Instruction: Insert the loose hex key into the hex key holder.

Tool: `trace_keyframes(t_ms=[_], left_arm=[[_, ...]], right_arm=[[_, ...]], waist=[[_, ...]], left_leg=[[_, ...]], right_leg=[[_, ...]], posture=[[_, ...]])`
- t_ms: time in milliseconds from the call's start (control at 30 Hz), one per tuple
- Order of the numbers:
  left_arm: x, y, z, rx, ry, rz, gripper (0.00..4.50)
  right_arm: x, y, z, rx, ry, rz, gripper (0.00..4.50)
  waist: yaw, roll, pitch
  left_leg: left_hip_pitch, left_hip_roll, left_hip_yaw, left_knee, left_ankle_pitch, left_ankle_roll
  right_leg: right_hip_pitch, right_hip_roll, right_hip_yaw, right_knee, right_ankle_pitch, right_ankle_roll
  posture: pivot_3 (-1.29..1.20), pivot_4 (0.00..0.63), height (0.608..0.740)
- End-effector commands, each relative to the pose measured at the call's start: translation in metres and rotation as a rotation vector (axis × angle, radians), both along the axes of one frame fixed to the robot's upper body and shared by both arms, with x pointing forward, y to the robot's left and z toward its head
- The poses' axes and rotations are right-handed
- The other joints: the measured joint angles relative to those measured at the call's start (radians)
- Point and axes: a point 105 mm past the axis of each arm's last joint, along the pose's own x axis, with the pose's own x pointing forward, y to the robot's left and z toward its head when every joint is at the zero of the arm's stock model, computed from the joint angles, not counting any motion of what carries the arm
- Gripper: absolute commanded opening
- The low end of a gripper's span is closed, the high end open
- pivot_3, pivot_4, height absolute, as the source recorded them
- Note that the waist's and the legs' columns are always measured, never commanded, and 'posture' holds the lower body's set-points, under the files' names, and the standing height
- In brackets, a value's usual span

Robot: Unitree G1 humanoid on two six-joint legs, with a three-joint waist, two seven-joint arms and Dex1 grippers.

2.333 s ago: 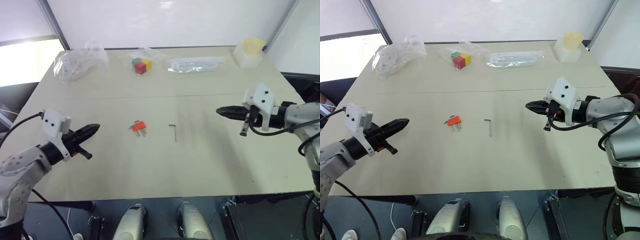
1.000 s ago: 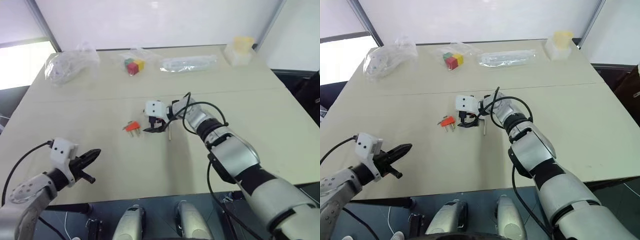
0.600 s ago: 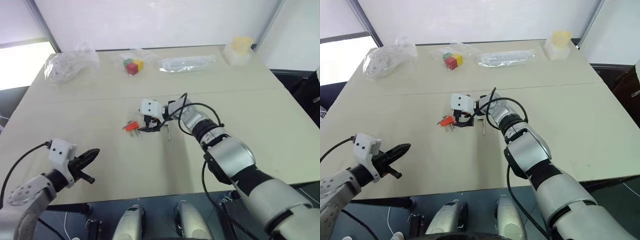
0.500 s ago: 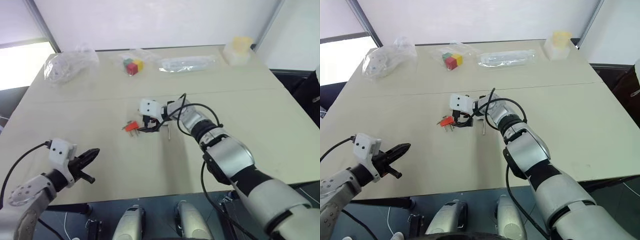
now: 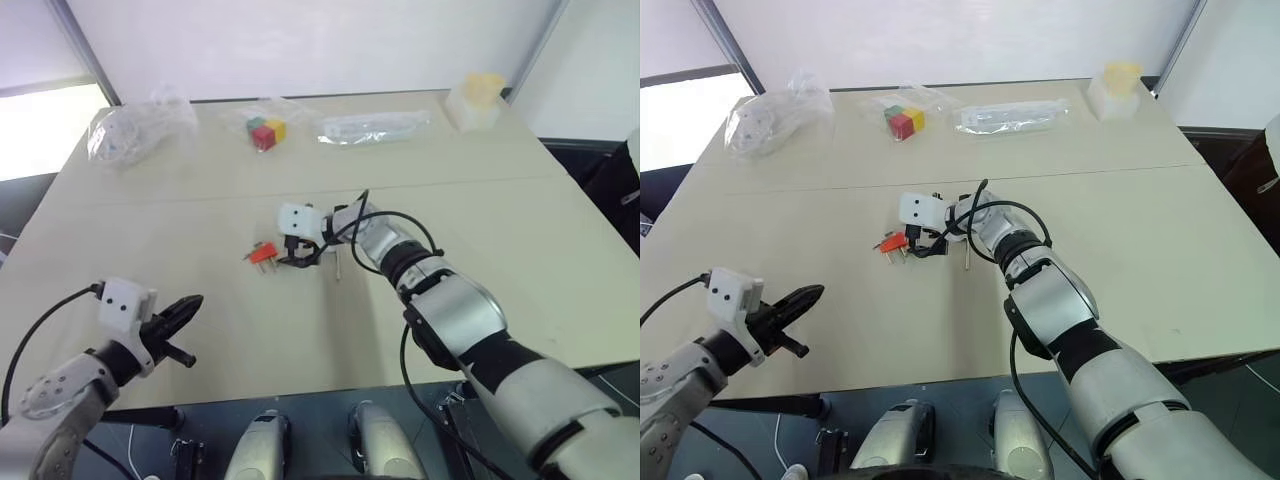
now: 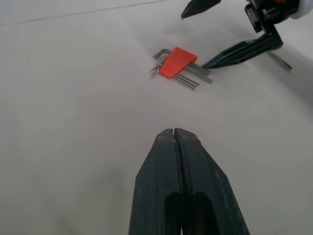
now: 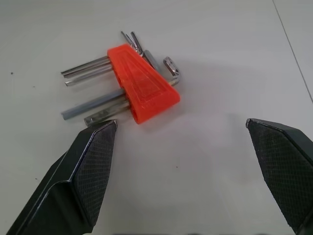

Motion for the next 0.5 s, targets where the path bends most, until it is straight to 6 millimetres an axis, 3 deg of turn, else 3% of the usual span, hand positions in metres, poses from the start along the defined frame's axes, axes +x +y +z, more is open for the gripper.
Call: trace_keyframes(t_ms=[33, 333, 500], left_arm=[[-0.002, -0.001, 0.009, 0.006, -0.037, 0.003, 0.00], [-0.003, -0.002, 0.009, 0.008, -0.034, 0.003, 0.00], [-0.001, -0.003, 0.009, 0.011, -0.037, 0.002, 0.00]], right_arm=[[-0.005, 0.011, 0.003, 0.045, 0.026, 0.017, 4.40], [-0.010, 0.029, 0.007, 0.125, 0.062, 0.016, 4.40], [-0.011, 0.013, -0.020, 0.091, 0.108, -0.040, 4.40]], waist=[[-0.001, 0.000, 0.000], [-0.009, 0.000, 0.000], [-0.017, 0.000, 0.000]], left_leg=[[0.000, 0.000, 0.000, 0.000, 0.000, 0.000], [0.000, 0.000, 0.000, 0.000, 0.000, 0.000], [0.000, 0.000, 0.000, 0.000, 0.000, 0.000]], right_leg=[[0.000, 0.000, 0.000, 0.000, 0.000, 0.000], [0.000, 0.000, 0.000, 0.000, 0.000, 0.000], [0.000, 0.000, 0.000, 0.000, 0.000, 0.000]], posture=[[0.00, 0.150, 0.740], [0.00, 0.150, 0.740], [0.00, 0.150, 0.740]])
